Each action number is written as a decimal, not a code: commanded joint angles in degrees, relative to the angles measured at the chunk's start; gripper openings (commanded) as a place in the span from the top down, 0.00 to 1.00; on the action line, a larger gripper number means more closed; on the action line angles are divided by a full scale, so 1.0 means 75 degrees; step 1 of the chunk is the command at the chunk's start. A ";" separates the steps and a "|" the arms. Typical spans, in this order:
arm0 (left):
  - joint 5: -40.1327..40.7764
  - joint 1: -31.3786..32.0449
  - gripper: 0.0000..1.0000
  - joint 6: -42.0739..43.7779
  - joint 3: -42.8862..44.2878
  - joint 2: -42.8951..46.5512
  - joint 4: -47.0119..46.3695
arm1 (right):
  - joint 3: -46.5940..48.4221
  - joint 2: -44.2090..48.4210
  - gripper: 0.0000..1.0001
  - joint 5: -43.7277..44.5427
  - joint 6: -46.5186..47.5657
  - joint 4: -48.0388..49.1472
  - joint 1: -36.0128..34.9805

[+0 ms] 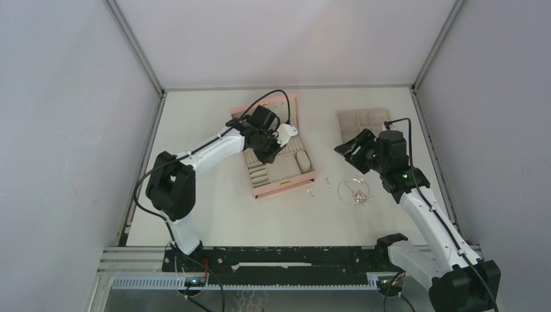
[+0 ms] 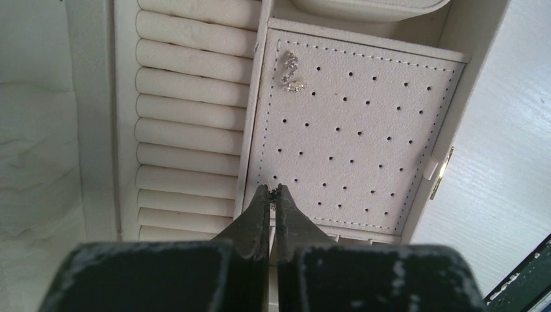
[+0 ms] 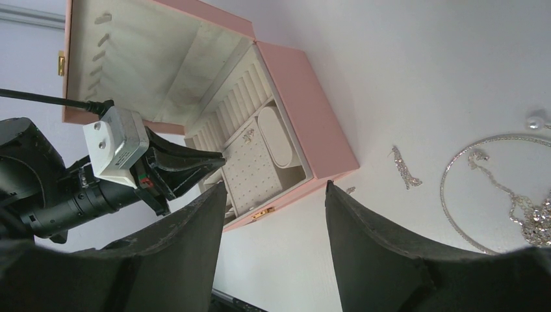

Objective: Organize the mixed jewelry
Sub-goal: Place the jewelry in the jewelry box.

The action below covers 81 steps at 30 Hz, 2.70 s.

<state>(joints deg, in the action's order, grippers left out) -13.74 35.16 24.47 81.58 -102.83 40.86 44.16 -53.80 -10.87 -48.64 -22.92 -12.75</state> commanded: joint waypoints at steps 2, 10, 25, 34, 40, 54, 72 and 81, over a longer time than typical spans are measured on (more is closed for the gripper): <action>-0.0110 0.0064 1.00 -0.0002 0.0311 -0.0040 -0.0058 | 0.0017 0.0037 0.34 0.0029 0.0172 0.0223 0.0048; -0.0058 0.0060 1.00 -0.0014 0.0291 -0.0070 -0.0058 | 0.0018 0.0048 0.34 0.0032 0.0181 0.0209 0.0048; -0.0137 0.0115 1.00 -0.0079 0.0339 -0.0220 -0.0060 | 0.0009 0.0049 0.34 0.0061 0.0194 0.0193 0.0047; -0.0311 0.0116 1.00 -0.0046 0.0287 -0.0199 -0.0051 | 0.0011 -0.0008 0.35 0.0067 0.0190 0.0220 0.0052; -0.0252 0.0115 1.00 -0.0027 0.0252 -0.0211 -0.0043 | 0.0017 -0.0054 0.34 0.0061 0.0181 0.0294 0.0049; -0.0384 0.0111 1.00 0.0092 0.0165 -0.0212 0.0071 | 0.0025 -0.0132 0.34 0.0047 0.0146 0.0375 0.0040; -0.0458 0.0116 1.00 0.0202 0.0048 -0.0204 0.0118 | 0.0016 -0.0197 0.34 0.0067 0.0149 0.0406 0.0048; -0.0280 0.0136 1.00 0.0180 0.0048 -0.0283 0.0130 | 0.0016 -0.0184 0.34 0.0079 0.0146 0.0391 0.0049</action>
<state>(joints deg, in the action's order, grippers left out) -14.76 35.40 25.06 82.00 -103.88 41.39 44.16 -55.35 -10.81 -48.07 -22.50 -12.73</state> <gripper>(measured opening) 0.025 0.658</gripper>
